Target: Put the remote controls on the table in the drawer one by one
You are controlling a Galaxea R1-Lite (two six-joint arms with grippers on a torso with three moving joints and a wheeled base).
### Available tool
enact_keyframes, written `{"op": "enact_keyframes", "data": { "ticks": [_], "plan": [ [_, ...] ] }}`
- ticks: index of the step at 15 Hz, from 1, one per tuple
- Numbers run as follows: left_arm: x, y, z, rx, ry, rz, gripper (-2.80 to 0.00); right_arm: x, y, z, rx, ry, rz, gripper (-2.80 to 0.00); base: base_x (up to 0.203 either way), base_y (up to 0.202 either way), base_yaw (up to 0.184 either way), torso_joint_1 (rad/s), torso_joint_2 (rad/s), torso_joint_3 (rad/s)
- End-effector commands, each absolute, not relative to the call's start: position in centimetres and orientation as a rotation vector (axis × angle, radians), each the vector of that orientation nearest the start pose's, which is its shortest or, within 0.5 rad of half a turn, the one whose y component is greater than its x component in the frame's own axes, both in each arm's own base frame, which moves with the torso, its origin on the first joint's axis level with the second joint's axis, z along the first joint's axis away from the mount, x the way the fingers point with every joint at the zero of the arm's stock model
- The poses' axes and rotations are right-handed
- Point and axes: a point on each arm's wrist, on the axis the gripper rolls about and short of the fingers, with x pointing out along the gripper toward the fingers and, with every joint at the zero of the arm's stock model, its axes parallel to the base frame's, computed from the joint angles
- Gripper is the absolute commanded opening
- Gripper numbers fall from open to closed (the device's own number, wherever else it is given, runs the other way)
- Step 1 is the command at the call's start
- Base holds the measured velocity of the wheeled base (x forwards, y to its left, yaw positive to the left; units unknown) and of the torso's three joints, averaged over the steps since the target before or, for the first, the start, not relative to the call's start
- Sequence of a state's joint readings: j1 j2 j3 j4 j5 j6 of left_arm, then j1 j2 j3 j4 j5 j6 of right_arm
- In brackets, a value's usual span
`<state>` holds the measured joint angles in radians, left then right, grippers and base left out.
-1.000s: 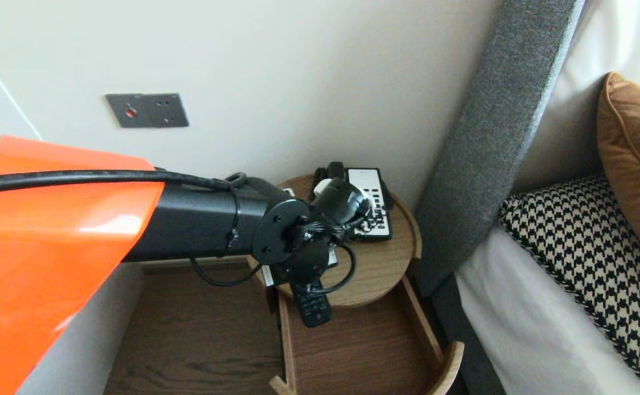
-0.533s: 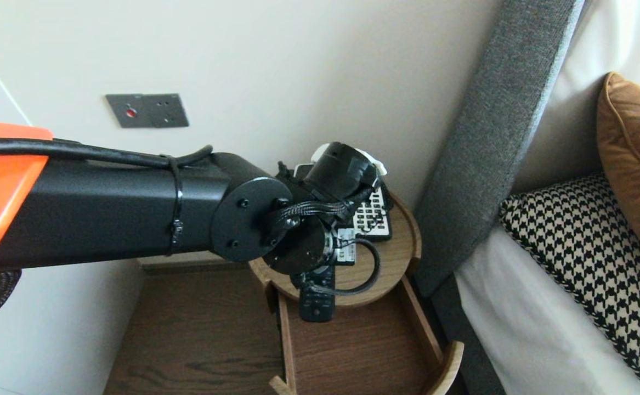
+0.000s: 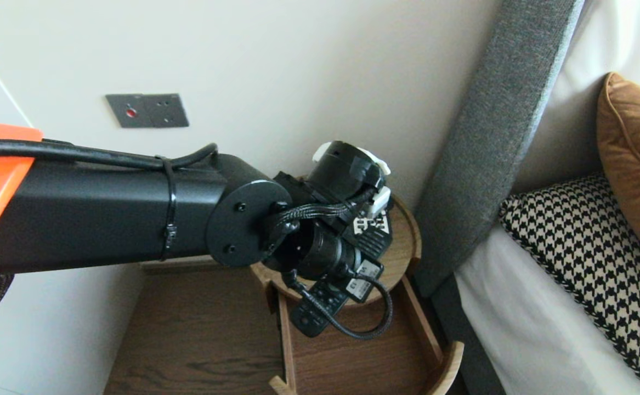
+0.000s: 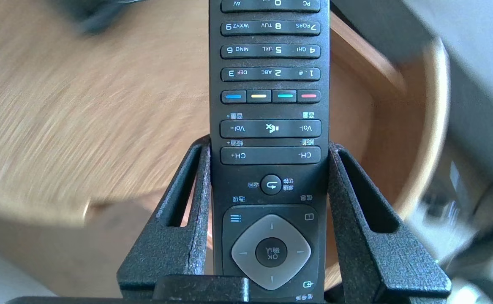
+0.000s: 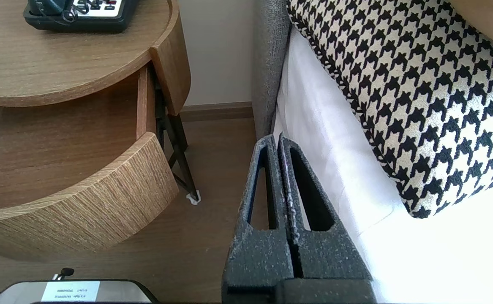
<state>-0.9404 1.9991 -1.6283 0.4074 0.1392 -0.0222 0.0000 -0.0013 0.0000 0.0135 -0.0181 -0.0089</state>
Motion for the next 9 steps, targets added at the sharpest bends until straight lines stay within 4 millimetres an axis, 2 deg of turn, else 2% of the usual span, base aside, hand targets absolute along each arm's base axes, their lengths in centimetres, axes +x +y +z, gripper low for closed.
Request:
{"op": "enact_keyframes", "data": {
  "ticks": [1, 6, 9],
  "plan": [
    [23.3, -32.1, 19.1, 0.508, 0.7, -0.839, -2.8, -2.3, 0.0, 7.4, -0.009, 0.009, -0.018, -2.8, 0.0, 0.0, 0.0, 0.0, 0.0, 0.0],
    [22.1, -35.0, 15.7, 0.643, 0.724, -1.002, -2.8, -2.3, 0.0, 7.4, -0.009, 0.009, -0.018, -2.8, 0.0, 0.0, 0.0, 0.0, 0.0, 0.0],
    [21.6, -36.4, 14.7, 0.662, 0.724, -1.063, -2.8, -2.3, 0.0, 7.4, -0.009, 0.009, -0.018, -2.8, 0.0, 0.0, 0.0, 0.0, 0.0, 0.0]
  ]
}}
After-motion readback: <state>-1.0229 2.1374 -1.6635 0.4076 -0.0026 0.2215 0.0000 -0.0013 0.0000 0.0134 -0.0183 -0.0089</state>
